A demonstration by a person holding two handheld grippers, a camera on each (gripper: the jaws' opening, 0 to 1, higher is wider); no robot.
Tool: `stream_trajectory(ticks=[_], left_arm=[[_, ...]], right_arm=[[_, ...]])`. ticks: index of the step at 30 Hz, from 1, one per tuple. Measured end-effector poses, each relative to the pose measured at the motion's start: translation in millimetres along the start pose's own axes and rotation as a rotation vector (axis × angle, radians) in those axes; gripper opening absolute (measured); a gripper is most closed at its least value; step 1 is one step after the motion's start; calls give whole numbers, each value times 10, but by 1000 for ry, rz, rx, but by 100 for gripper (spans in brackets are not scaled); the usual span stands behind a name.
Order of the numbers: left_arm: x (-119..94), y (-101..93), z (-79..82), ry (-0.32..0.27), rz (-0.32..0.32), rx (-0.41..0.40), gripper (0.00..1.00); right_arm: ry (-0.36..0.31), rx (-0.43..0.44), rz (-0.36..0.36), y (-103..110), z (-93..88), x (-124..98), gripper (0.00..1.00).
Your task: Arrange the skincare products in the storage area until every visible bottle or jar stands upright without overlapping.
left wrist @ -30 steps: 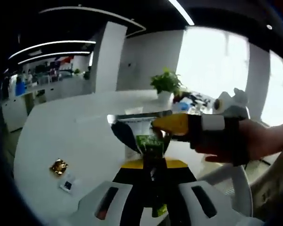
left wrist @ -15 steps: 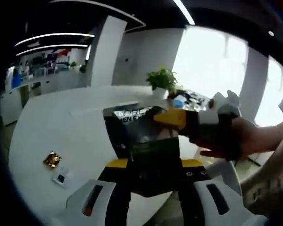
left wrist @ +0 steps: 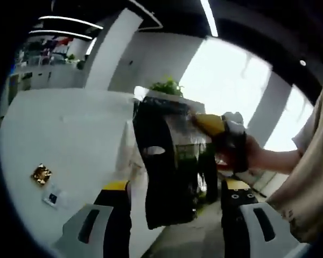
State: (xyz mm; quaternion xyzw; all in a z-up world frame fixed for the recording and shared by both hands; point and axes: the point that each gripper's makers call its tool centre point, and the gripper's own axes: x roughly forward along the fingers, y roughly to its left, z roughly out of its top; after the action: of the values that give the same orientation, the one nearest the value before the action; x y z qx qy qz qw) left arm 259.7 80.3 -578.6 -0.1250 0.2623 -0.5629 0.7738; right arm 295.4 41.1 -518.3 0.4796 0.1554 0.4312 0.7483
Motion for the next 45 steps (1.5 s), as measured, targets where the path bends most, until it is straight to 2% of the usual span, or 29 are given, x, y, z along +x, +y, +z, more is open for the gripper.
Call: stream_trajectory(ticks=[2,4,5,7,8,9,11,12,13,15,16,17,18,19,21,24,27,30,33,36,38,41,44,45], left_arm=[[-11,-95,31,11,-48,53,57],[-20,-188,53,3,-101,22,49],[-28,-247,89,-18,-140,-16,44],[-53,-259,153,-66,-161,-65,30],[-70,-249,152,-71,-163,-71,24],[-88,-289,168,-86,-185,-104,21],[-114,-332,169,-92,-213,-124,9],[-132,-391,202,-114,-244,-147,4],[-132,-417,230,-131,-254,-177,3],[-149,-461,261,-158,-282,-211,3],[-159,-469,287,-180,-294,-231,2],[-167,-467,319,-209,-304,-287,2],[-178,-469,345,-235,-313,-306,1],[-189,-442,375,-267,-302,-318,0],[-213,-439,382,-279,-295,-307,0],[-216,-411,430,-299,-282,-309,0],[-217,-344,469,-321,-259,-328,0],[-219,-280,487,-337,-235,-345,0],[-218,-241,488,-343,-219,-363,0],[-211,-223,468,-337,-207,-374,0],[-208,-210,453,-337,-204,-388,0],[-203,-191,460,-349,-205,-414,0],[-154,-153,422,-330,-187,-428,0],[-118,-124,378,-307,-161,-444,0]], right_arm=[[13,31,52,103,4,42,1],[1,73,89,160,23,72,1],[-3,82,87,141,33,77,1],[-1,80,73,90,40,83,1],[1,78,65,69,40,84,1],[0,68,44,38,43,85,1],[9,54,21,-8,48,84,1],[19,9,-6,-65,51,79,1],[36,-23,-15,-74,25,89,1],[18,-66,21,-8,49,121,1],[-23,-146,48,44,102,132,3],[-51,-185,37,51,137,136,6],[-64,-226,35,61,152,135,10],[-49,-196,32,71,114,126,16],[-27,-135,20,12,66,115,31],[-26,-90,-8,-62,-35,60,41],[-44,-18,57,80,-152,24,38],[-8,-23,41,115,-358,30,38],[4,-20,39,125,-459,50,35],[-23,2,31,114,-462,72,31],[-67,2,24,105,-406,73,20],[-104,-10,-28,-1,-357,26,9],[-111,15,-38,-30,-356,-4,5],[-118,13,-44,-32,-345,-32,3]])
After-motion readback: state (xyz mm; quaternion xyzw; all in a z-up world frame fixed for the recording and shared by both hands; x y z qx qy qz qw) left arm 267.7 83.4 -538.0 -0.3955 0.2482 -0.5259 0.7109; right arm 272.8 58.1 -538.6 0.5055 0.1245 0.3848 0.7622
